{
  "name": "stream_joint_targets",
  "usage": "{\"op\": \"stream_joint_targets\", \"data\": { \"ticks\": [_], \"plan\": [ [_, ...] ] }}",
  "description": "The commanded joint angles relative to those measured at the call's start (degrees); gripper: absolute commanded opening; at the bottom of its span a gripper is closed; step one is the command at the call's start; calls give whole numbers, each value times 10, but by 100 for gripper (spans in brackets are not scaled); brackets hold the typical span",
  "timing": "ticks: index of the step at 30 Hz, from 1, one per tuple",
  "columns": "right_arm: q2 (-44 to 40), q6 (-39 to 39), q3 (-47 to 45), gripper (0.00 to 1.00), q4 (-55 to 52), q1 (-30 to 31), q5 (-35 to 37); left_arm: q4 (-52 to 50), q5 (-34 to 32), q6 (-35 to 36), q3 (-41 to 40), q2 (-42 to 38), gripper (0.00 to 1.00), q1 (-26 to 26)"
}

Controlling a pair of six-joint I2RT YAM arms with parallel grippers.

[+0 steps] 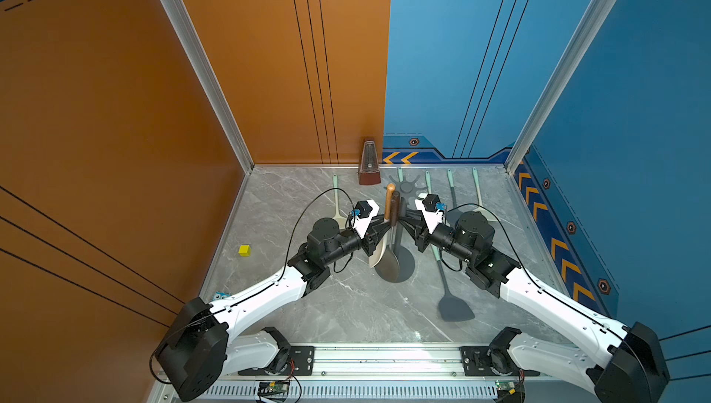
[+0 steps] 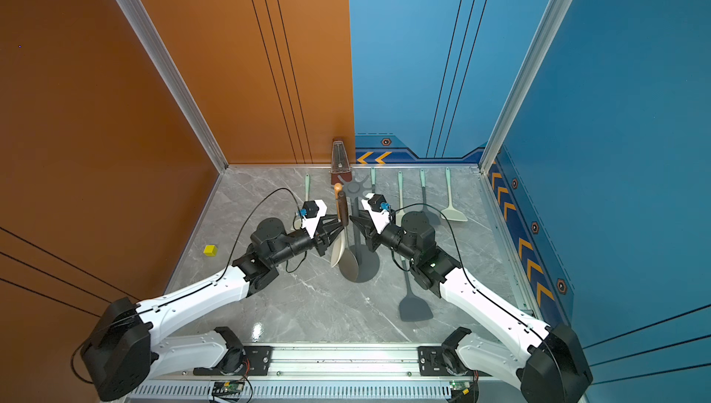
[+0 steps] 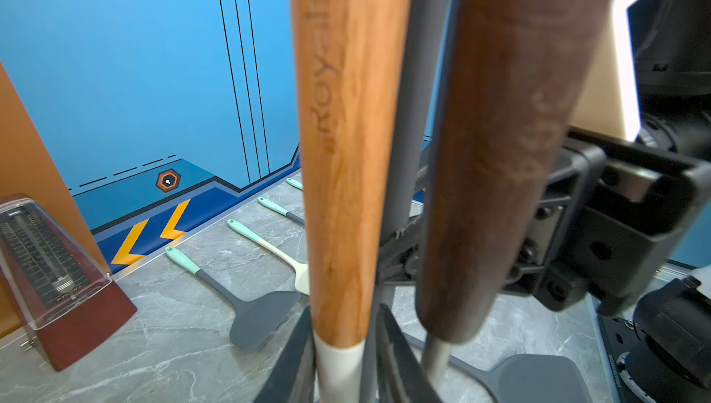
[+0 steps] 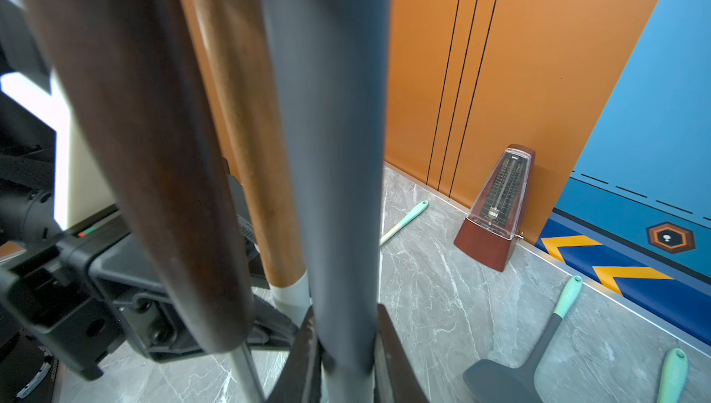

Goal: Take the spatula off the kitchen utensil rack
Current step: Take off the spatula from the rack.

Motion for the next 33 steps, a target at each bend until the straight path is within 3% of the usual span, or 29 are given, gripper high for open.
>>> {"op": "stream_joint_targets", "data": {
  "ticks": [1, 12, 33],
  "plan": [
    [15, 21, 5, 0, -63, 7, -28, 13, -4, 7, 15, -4, 25, -4],
    [13, 21, 0, 0, -62, 8, -23, 13, -34, 14, 1, -27, 0, 6],
    [13, 24, -4, 0, -69, 7, -10, 12, -77, 12, -36, -73, 0, 30]
  ]
}}
